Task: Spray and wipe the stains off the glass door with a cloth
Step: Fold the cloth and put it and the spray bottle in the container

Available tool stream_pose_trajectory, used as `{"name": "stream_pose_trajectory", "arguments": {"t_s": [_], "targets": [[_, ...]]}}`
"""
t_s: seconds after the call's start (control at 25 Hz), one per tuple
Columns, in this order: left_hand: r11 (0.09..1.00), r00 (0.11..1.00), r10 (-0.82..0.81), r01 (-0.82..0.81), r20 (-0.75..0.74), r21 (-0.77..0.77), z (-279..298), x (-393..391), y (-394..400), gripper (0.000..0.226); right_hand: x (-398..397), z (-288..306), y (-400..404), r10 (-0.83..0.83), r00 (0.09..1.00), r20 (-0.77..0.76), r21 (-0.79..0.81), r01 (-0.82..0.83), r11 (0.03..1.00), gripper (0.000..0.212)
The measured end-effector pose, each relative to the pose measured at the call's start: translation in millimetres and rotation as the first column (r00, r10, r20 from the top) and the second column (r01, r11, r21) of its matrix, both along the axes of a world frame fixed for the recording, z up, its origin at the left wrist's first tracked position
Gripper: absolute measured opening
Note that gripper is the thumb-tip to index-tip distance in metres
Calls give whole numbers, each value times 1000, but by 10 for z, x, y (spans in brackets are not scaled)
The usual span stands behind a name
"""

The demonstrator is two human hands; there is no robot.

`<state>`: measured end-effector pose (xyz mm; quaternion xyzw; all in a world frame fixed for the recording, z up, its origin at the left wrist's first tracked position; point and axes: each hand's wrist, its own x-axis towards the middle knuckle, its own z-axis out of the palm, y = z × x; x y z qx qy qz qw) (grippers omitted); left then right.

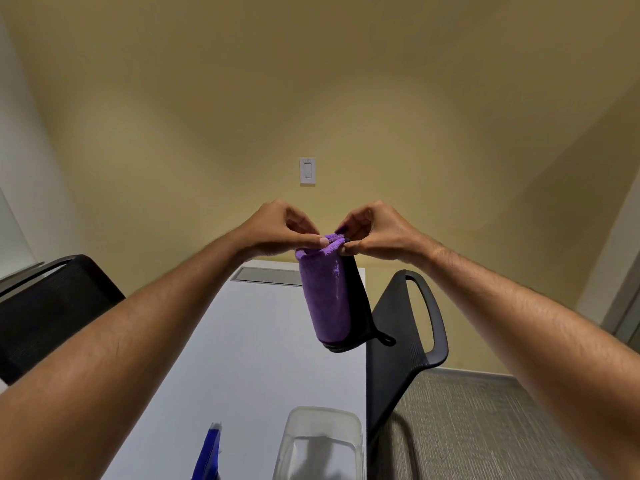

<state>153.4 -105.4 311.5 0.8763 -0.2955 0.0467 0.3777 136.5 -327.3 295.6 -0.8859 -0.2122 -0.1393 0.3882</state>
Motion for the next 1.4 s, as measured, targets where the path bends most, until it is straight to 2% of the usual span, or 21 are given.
{"name": "stream_pose_trajectory", "arguments": {"t_s": [0.08,0.24,0.56,0.76,0.92,1.04,1.24,1.4], "targets": [[990,995,5,-19,103,138,15,-19,-80,34,-6,-15,26,-17,1000,10,-12,17,1000,31],[954,987,-11,-37,158,299,38,-34,-256,41,-48,-47,73,16,1000,3,13,-16,1000,49],[916,985,-32,-38,169,400,87,-77,-378,29,-82,-180,8,115,992,-57,124,-108,986,52],[936,975,-30,-50,219,350,29,-74,-310,23,-38,-356,-76,105,985,-135,231,-72,970,44],[966,976,9,-65,218,249,37,-44,-213,20,-40,-613,-118,98,949,-298,102,-71,992,61],[983,984,32,-63,173,172,14,-23,-134,21,-41,-780,-105,91,947,-309,32,-85,996,54],[998,997,34,-38,65,57,-142,3,69,19,-74,-923,-116,58,901,-430,-47,-87,995,58],[999,998,41,-40,39,-14,-194,7,141,19,-86,-1007,13,27,903,-428,-87,-71,994,56]]}}
